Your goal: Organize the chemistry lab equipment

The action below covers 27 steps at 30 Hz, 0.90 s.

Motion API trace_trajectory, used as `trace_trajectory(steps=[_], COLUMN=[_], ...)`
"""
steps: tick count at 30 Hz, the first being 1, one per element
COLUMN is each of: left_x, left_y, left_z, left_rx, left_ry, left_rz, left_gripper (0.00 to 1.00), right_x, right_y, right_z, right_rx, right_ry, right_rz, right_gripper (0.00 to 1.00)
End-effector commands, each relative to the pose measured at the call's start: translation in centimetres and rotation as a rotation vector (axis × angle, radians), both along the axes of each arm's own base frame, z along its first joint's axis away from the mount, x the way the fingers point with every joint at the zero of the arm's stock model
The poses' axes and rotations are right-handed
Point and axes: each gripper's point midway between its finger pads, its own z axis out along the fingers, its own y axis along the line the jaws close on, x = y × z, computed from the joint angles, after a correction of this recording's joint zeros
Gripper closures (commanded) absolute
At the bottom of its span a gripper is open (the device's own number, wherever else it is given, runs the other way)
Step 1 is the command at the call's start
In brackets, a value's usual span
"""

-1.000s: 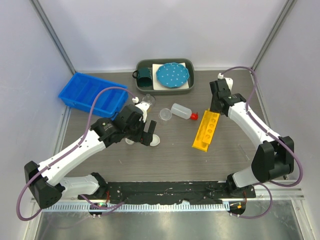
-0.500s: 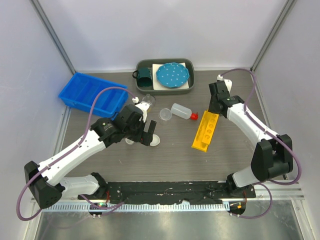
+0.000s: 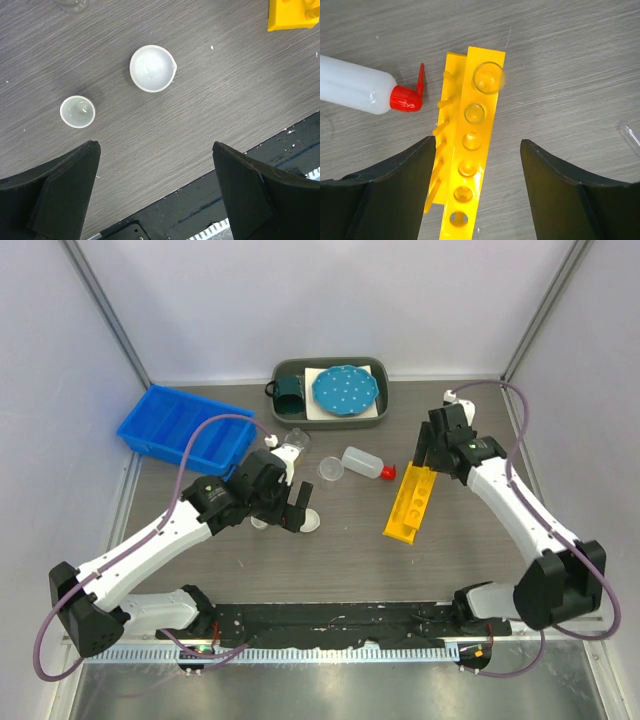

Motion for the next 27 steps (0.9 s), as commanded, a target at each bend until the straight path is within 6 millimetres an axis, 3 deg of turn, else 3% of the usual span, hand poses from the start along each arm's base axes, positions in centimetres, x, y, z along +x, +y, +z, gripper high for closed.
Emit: trace_trajectory(steps=[1,4,5,7,8,10,12,13,15,16,17,19,20,23,25,27], left_x=[0.0,-0.2,-0.3,-0.4,-0.5,-0.6,-0.8,-1.0,-1.2,-1.2,-1.3,-1.3,-1.2,-1.3,-1.4,-1.2], left_y=[-0.5,-0.7,-0.7,-0.9,-1.0,-1.0,-1.0,-1.0,-1.2,-1.1,-1.1,-1.0,-1.0,-0.9,-0.8,-0.7], left_z=[0.1,0.1,0.1,0.3,0.3,0.3,0.2,0.0,-0.2,-0.2,-0.4,-0.8,-1.0,-1.4,-1.7,-2.1], left_rx=[-0.026,-0.037,-0.042,-0.060,-0.064,-0.069,-0.071,-0.072,-0.076,-0.075,-0.072,-0.066,-0.060,-0.045,-0.039,-0.028], left_ry=[-0.001,0.000,-0.001,-0.002,-0.002,-0.005,0.000,0.004,0.014,0.015,0.018,0.018,0.015,0.035,0.044,0.040], left_rz=[-0.018,-0.031,-0.035,-0.046,-0.052,-0.058,-0.070,-0.075,-0.086,-0.088,-0.090,-0.090,-0.088,-0.090,-0.091,-0.085], left_gripper=[0.00,0.00,0.00,0.00,0.00,0.00,0.00,0.00,0.00,0.00,0.00,0.00,0.00,0.00,0.00,0.00], right_x=[-1.6,-3.4,-4.1,-4.6,-4.9,-4.6,-4.8,-4.2,-2.8,-2.5,-0.5,0.3,1.4,1.5,0.3,0.2], right_y=[-1.2,-4.6,-6.8,-9.2,-12.0,-14.2,-18.0,-19.1,-22.0,-23.3,-24.4,-26.3,-27.1,-29.7,-31.3,-30.9], right_z=[6.7,8.6,8.7,7.7,6.1,2.8,0.9,-1.3,-3.1,-5.8,-5.9,-7.2,-9.1,-12.9,-14.9,-16.3], right_rx=[0.007,-0.104,-0.179,-0.211,-0.214,-0.143,-0.137,-0.139,-0.142,-0.170,-0.171,-0.208,-0.205,-0.158,-0.115,-0.035], right_ry=[-0.137,-0.161,-0.161,-0.148,-0.117,-0.052,-0.034,0.009,0.006,0.075,0.036,0.050,0.085,0.114,0.153,0.167], right_rz=[-0.035,-0.156,-0.241,-0.357,-0.456,-0.547,-0.705,-0.776,-0.884,-0.944,-0.957,-0.992,-1.008,-1.082,-1.132,-1.134], right_gripper=[0.25,0.24,0.23,0.23,0.22,0.21,0.20,0.19,0.19,0.19,0.19,0.19,0.19,0.20,0.20,0.22])
